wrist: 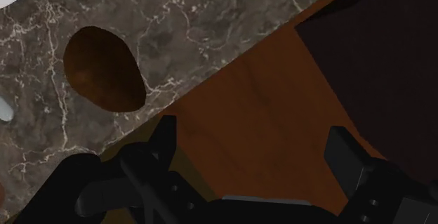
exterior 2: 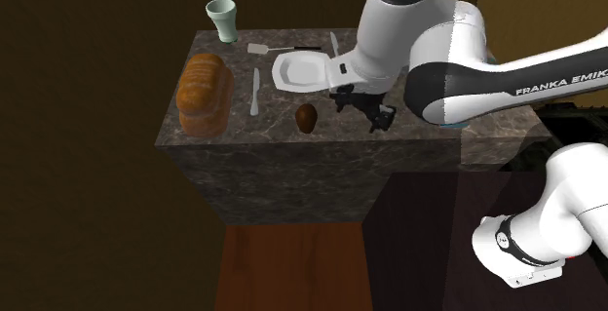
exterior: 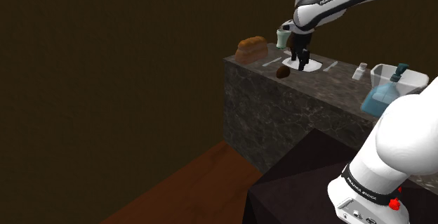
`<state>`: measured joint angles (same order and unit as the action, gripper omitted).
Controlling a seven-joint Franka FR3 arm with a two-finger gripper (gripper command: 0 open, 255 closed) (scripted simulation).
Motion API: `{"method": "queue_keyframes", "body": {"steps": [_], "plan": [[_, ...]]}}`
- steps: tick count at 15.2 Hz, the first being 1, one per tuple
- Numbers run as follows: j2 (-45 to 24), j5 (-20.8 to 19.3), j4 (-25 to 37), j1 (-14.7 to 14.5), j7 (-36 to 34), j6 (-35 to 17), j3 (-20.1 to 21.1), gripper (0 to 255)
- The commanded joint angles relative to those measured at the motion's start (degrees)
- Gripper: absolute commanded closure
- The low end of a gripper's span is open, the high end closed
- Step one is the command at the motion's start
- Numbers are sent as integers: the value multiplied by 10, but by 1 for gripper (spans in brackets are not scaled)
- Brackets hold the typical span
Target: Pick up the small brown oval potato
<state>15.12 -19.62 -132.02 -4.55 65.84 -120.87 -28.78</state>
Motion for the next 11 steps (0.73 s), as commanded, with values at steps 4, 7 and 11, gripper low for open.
{"method": "queue_keyframes", "body": {"steps": [4, 7, 11], "plan": [[-124, 32, 64, -12, 150, -69, -41, 0], [-200, 66, 109, -7, 240, -103, -47, 0], [-298, 111, 177, 17, 350, -137, -32, 0]]}}
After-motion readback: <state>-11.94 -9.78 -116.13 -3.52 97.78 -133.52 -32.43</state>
